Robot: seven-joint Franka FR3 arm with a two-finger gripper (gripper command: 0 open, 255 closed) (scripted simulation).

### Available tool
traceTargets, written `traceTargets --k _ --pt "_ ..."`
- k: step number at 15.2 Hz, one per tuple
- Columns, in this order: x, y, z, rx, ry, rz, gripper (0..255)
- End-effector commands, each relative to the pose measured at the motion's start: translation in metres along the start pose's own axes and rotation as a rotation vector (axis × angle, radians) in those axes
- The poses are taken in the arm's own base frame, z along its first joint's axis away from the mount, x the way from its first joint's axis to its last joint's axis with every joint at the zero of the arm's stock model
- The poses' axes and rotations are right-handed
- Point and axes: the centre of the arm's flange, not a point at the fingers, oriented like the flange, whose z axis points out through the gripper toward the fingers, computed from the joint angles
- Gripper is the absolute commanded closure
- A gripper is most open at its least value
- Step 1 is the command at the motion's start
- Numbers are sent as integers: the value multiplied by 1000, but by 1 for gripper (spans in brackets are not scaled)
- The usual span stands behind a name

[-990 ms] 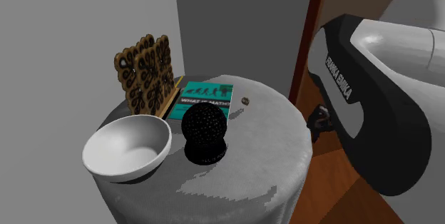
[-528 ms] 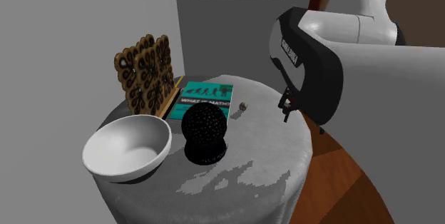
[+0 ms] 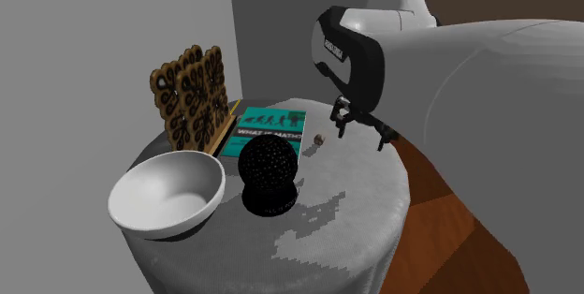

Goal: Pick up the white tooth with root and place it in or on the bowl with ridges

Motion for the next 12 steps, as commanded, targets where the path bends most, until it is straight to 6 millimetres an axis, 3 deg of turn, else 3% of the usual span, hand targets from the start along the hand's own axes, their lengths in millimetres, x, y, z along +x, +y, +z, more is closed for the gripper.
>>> traceTargets --k 1,9,12 --pt "14 -24 5 -2 -1 7 0" --pt "69 -114 20 -15 -3 31 0" --pt "69 -114 36 -15 -3 31 0"
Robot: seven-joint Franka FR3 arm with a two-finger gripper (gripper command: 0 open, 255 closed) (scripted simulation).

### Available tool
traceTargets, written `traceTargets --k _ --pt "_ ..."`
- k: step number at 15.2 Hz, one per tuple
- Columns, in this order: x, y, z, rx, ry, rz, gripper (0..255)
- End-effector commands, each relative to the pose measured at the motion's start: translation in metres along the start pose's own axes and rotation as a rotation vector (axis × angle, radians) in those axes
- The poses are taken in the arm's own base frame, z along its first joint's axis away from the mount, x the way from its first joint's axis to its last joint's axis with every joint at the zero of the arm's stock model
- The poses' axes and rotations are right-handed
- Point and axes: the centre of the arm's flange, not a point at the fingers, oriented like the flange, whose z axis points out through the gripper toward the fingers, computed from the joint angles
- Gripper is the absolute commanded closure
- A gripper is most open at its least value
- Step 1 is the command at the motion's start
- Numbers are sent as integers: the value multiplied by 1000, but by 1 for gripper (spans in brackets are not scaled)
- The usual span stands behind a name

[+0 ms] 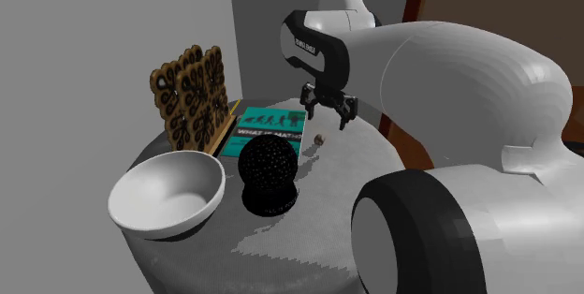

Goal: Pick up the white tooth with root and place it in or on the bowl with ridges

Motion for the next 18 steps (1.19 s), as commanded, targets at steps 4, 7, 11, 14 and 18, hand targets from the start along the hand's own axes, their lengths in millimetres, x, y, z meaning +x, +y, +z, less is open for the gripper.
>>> traceTargets --k 4,7,11,14,18 --pt "1 -2 26 0 0 1 0" --pt "1 -2 29 0 0 1 0" --pt "1 -2 29 0 0 1 0" --pt "1 -2 29 0 0 1 255" --pt "1 -2 29 0 0 1 255"
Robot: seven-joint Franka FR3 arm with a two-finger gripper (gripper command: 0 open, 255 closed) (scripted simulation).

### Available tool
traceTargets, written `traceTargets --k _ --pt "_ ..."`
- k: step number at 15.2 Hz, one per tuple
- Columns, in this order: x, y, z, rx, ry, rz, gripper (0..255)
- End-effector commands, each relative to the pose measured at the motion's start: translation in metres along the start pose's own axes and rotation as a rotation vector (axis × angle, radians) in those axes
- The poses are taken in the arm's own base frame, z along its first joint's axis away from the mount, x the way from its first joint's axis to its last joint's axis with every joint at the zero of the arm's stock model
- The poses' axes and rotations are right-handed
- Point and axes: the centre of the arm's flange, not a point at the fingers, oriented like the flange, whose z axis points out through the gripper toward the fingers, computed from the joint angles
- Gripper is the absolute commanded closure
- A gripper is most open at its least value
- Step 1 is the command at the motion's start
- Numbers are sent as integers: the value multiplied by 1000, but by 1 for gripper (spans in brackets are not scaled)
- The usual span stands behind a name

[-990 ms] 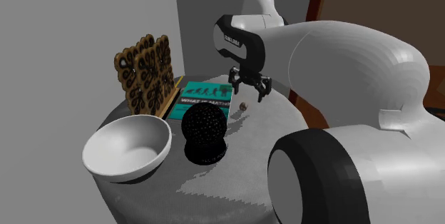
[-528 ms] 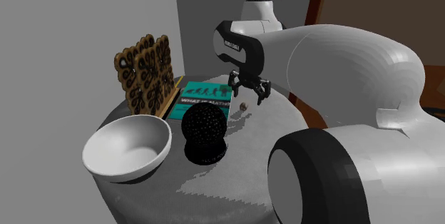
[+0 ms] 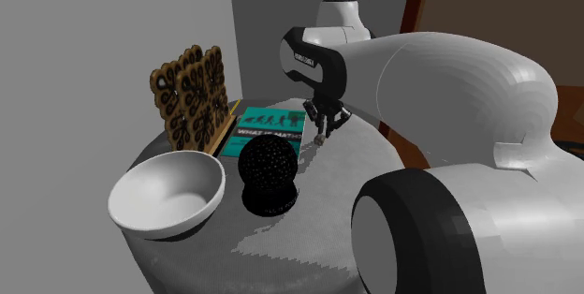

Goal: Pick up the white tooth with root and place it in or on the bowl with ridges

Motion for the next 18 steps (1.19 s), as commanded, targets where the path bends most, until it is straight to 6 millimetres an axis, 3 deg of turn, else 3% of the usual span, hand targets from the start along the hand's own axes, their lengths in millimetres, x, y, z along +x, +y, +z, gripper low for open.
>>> traceTargets --k 1,5,18 --pt "0 0 0 0 0 0 255" --pt "0 0 0 0 0 0 255" --pt "5 -3 -68 0 0 0 255"
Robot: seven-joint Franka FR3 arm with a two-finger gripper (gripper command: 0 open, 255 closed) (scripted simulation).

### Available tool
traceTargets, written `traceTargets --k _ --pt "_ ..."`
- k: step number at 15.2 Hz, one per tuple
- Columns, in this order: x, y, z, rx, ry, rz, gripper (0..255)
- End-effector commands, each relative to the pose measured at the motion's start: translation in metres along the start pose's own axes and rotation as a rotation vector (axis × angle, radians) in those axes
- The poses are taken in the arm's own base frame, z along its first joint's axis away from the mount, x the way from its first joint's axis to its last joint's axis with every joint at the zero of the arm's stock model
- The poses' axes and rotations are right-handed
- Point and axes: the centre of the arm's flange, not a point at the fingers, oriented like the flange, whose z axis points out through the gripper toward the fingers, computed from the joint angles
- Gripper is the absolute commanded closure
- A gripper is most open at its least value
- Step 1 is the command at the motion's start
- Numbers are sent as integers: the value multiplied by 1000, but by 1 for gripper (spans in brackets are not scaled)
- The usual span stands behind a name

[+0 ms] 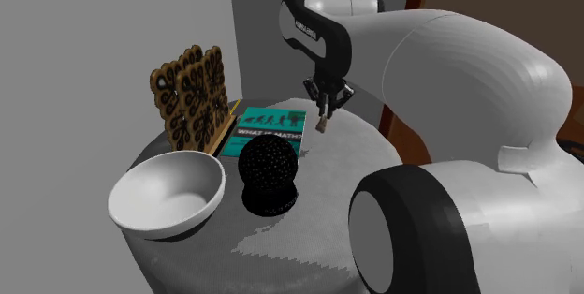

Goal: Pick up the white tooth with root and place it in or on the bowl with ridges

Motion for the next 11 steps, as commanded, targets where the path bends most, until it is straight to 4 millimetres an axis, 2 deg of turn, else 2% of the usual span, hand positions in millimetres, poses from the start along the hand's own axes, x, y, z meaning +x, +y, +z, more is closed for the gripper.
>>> traceTargets --k 1,11 --pt "1 0 -11 0 0 0 255" --pt "5 -3 -63 0 0 0 255"
